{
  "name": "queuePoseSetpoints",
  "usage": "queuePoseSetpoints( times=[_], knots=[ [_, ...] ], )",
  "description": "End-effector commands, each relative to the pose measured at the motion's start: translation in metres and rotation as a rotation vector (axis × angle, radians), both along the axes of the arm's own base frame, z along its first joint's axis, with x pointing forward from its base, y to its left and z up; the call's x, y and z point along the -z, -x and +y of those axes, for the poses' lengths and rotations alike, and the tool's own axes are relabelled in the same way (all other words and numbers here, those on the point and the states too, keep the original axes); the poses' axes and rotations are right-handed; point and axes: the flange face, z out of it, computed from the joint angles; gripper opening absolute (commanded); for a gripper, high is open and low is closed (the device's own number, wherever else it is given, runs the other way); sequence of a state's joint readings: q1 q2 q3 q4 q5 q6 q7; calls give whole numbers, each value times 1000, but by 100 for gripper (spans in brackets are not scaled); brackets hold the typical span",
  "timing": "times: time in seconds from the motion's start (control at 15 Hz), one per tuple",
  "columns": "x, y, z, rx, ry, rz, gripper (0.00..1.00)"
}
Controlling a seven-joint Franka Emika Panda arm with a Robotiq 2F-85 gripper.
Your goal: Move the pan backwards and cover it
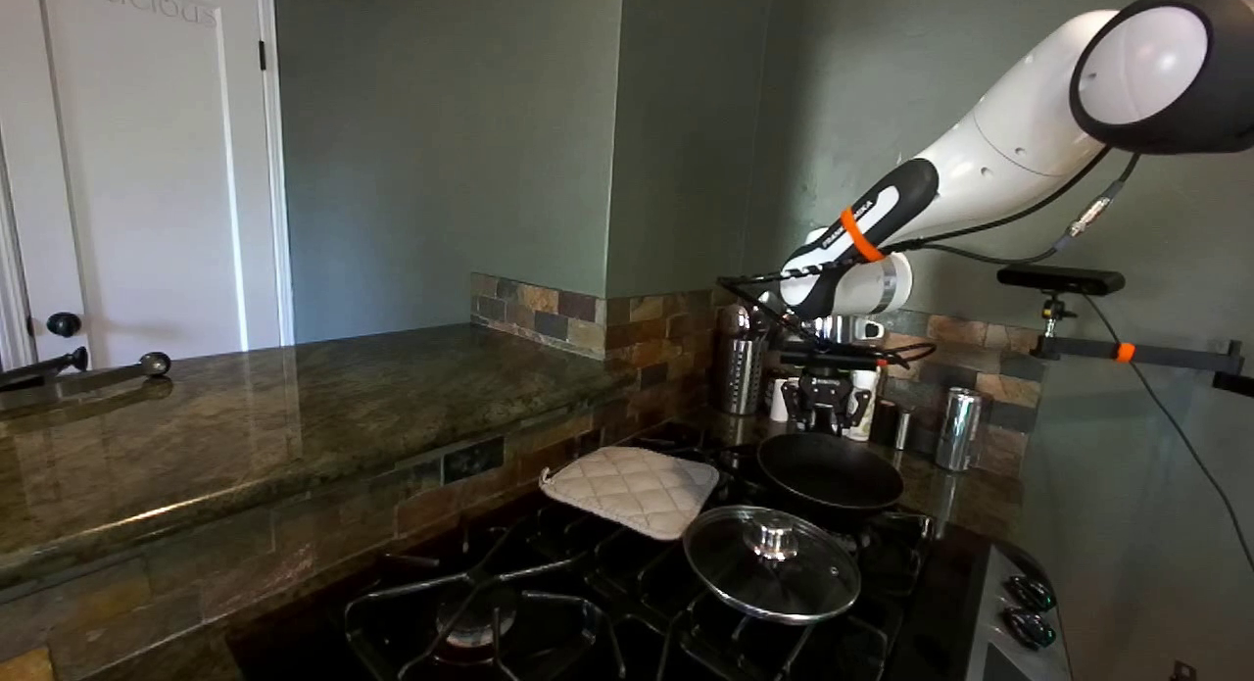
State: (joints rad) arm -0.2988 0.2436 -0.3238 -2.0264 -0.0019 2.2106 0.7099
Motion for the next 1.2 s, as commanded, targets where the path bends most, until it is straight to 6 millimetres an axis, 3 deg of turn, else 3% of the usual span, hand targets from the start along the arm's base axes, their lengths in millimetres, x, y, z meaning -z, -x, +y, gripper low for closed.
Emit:
queuePoseSetpoints(
  times=[0.0, 0.53, 1.13],
  knots=[
    [-6, -19, -3, 75, 7, -12, 23],
    [-2, -52, -9, 250, 12, -77, 23],
    [-8, -90, -17, 328, 43, -142, 23]
  ],
)
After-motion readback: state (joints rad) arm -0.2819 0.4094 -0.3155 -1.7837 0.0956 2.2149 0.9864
